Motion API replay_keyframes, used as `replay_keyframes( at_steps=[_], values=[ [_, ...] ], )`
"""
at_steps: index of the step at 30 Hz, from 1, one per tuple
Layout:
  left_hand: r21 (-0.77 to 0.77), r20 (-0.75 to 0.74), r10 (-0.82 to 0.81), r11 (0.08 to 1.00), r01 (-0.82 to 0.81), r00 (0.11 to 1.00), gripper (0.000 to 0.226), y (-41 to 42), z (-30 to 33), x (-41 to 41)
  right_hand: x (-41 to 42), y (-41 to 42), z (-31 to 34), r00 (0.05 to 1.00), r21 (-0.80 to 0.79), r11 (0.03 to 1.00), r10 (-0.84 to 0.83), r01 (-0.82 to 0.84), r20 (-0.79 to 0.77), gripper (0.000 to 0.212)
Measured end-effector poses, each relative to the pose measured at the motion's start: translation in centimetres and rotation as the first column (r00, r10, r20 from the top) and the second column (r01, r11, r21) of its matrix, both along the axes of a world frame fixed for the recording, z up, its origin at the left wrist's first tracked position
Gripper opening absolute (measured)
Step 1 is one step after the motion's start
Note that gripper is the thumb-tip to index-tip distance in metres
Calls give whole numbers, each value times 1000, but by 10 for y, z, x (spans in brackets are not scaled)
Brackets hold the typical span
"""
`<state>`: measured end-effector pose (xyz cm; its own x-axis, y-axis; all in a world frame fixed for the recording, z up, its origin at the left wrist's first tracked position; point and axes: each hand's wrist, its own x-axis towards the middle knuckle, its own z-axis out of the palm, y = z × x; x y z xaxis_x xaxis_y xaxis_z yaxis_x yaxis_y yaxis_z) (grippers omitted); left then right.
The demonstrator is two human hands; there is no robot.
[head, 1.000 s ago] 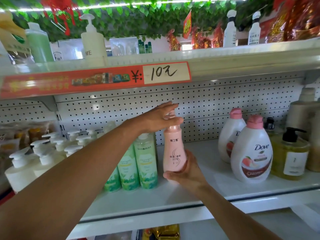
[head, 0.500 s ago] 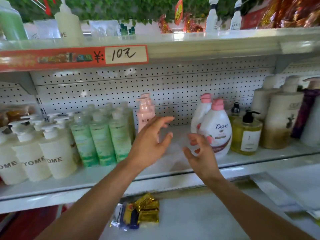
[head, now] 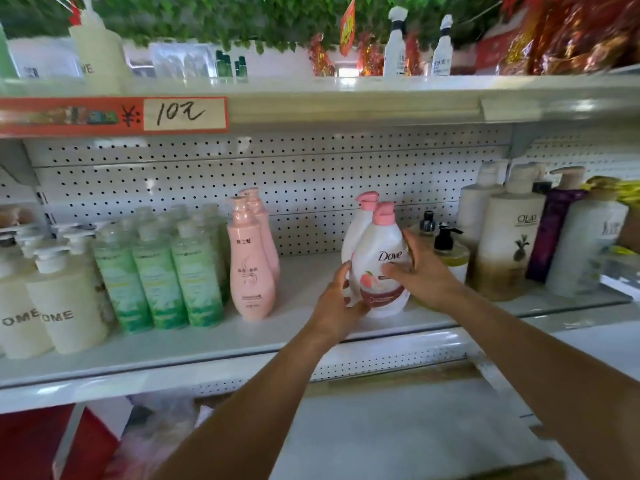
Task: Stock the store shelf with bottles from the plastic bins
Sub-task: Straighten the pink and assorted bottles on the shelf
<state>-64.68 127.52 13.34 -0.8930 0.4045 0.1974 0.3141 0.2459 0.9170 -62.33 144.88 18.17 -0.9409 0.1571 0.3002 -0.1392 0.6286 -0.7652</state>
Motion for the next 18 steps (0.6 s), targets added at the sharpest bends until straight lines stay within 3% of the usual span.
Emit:
replay_keyframes(
  at_steps=[5,11,18],
  values=[
    [111,-53,25,994,-19,998,80,4,-10,-3,-7,-1,7,999,3,999,33,-33,33,53],
    [130,-165,62,991,-41,984,77,-26,-16,-9,-18,-32,6,999,81,997,13,-17,43,73],
    [121,-146,41,992,-23,988,78,-72,-23,-15,-38,-79,7,998,96,995,20,-26,56,66]
  ],
)
